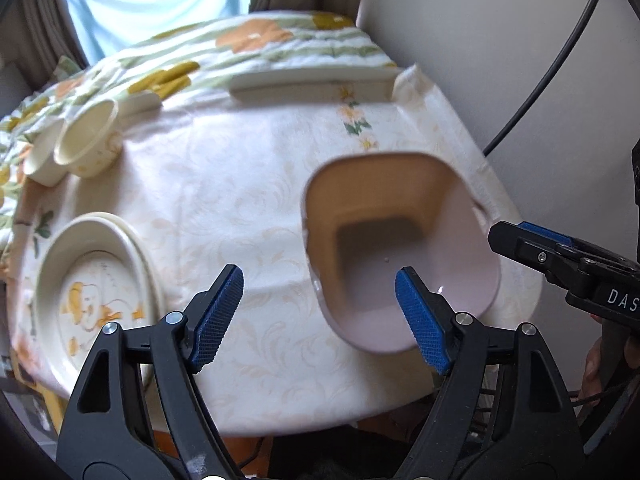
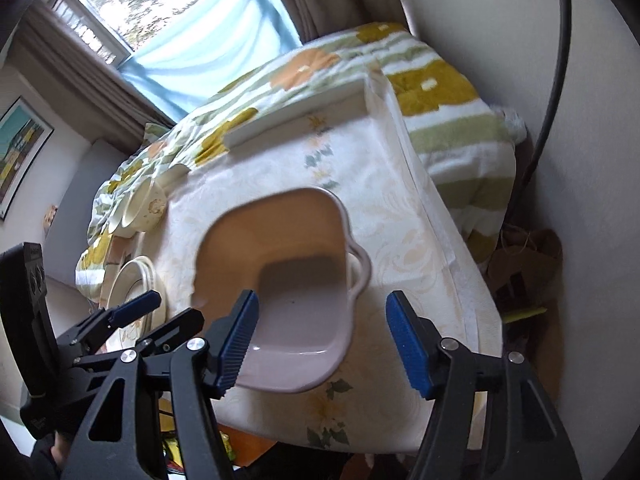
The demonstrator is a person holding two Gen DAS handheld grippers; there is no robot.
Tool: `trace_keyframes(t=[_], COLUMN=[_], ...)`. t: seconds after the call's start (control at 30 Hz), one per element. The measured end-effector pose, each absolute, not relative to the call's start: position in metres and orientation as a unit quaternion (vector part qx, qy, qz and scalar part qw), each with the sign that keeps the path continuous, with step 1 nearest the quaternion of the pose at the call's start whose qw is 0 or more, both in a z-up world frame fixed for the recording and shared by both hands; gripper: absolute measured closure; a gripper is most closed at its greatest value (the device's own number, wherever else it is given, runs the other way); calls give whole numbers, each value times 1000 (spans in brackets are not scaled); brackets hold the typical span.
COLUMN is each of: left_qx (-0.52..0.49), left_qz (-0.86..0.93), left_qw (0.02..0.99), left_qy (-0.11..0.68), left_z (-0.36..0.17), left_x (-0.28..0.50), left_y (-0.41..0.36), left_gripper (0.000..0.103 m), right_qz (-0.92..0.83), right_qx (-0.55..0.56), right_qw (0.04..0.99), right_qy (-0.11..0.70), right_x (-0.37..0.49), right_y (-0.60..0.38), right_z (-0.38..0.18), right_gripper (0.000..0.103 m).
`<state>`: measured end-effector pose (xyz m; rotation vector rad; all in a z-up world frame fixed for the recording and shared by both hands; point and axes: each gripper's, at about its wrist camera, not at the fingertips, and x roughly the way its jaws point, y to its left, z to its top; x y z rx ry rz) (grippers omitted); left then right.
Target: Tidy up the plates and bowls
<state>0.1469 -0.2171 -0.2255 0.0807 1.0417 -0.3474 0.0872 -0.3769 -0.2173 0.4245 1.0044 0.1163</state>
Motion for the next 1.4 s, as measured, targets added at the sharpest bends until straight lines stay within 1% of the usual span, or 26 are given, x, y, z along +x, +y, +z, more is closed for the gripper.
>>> trace_keyframes(t=[0.1,0.13,0.17,0.2,0.23,0.27,0.4,0.53,0.67,0.83,1.03,1.2,1.27,1.3,1.33,1.37,1.4], left_qx=[30,29,30,32,34,32,9,-19,-39,-66,-106,-130,-163,-176,-182,-185,-185], left_qz=[-150,-142,-126,-110,-91,-75,-47,-17,9,19,5,-29,-52,-61,-66,-70,-75], left_qw=[873,881,891,898,906,914,921,923,921,909,885,860,843,835,829,825,820], left_qy=[464,451,436,424,413,397,386,385,388,411,454,493,510,518,524,530,536], left_z=[-193,-181,-168,-159,-150,-141,-124,-118,-118,-126,-155,-193,-213,-223,-230,-237,-246], left_x=[133,129,125,121,118,116,117,125,148,192,258,309,327,335,341,347,354], left_y=[-200,-193,-184,-177,-168,-158,-119,-76,-25,29,82,102,106,106,103,101,99], left_gripper=[26,24,20,7,0,0,0,0,0,0,0,0,0,2,8,11,17], right_qz=[78,86,95,103,116,129,164,194,213,216,213,187,171,166,162,158,155], right_qx=[179,169,157,148,138,131,87,70,55,52,78,108,127,138,146,152,156], right_qw=[868,873,879,882,886,890,899,893,883,882,858,839,830,825,821,816,812], right_qy=[456,449,441,436,427,417,397,401,414,415,462,500,515,521,528,535,541], right_x=[85,85,86,87,89,89,99,119,149,192,261,306,322,328,333,338,341], right_y=[-366,-360,-352,-346,-337,-329,-296,-260,-226,-183,-138,-117,-112,-110,-108,-106,-103], right_z=[-191,-183,-173,-168,-160,-154,-138,-128,-123,-120,-143,-175,-191,-200,-206,-214,-220], right_gripper=[42,41,35,26,7,1,1,1,1,1,1,1,1,3,9,17,21])
